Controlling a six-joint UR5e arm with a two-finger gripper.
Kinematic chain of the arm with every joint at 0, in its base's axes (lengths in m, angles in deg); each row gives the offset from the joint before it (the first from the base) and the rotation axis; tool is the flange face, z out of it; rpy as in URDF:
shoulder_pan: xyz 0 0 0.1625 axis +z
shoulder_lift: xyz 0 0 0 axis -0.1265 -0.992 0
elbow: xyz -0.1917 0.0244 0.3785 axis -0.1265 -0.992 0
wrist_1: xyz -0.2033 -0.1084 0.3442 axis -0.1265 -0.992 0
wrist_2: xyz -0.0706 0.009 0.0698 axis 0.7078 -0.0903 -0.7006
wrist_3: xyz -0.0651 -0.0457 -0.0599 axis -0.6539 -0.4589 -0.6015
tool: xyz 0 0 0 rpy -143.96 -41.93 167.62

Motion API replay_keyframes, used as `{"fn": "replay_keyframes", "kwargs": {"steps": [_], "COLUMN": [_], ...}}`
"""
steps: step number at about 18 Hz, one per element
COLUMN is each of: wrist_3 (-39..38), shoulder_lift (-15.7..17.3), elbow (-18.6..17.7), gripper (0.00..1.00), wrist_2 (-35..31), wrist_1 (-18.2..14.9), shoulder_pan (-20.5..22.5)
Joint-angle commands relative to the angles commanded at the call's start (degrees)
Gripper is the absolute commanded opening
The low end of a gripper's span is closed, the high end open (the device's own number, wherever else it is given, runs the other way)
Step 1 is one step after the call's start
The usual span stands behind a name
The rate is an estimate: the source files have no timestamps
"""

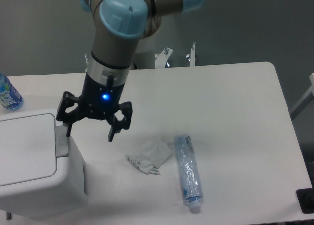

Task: Open the trash can
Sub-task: 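Lower the gripper onto the lid edge of the white trash bin, then press the gripper against the bin lid edge to flip it open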

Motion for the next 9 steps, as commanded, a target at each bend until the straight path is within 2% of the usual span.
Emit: {"fn": "replay_keyframes", "kwargs": {"steps": [6,9], "wrist_3": [0.18,0.09], "shoulder_lift": [-0.79,-1.23], "elbow": [0.00,0.00], "gripper": [1.00,1.00], "wrist_2": [-0.18,-0.26], "wrist_1": [0.09,1.31], "shoulder_pan": [-0.44,-0.44]}}
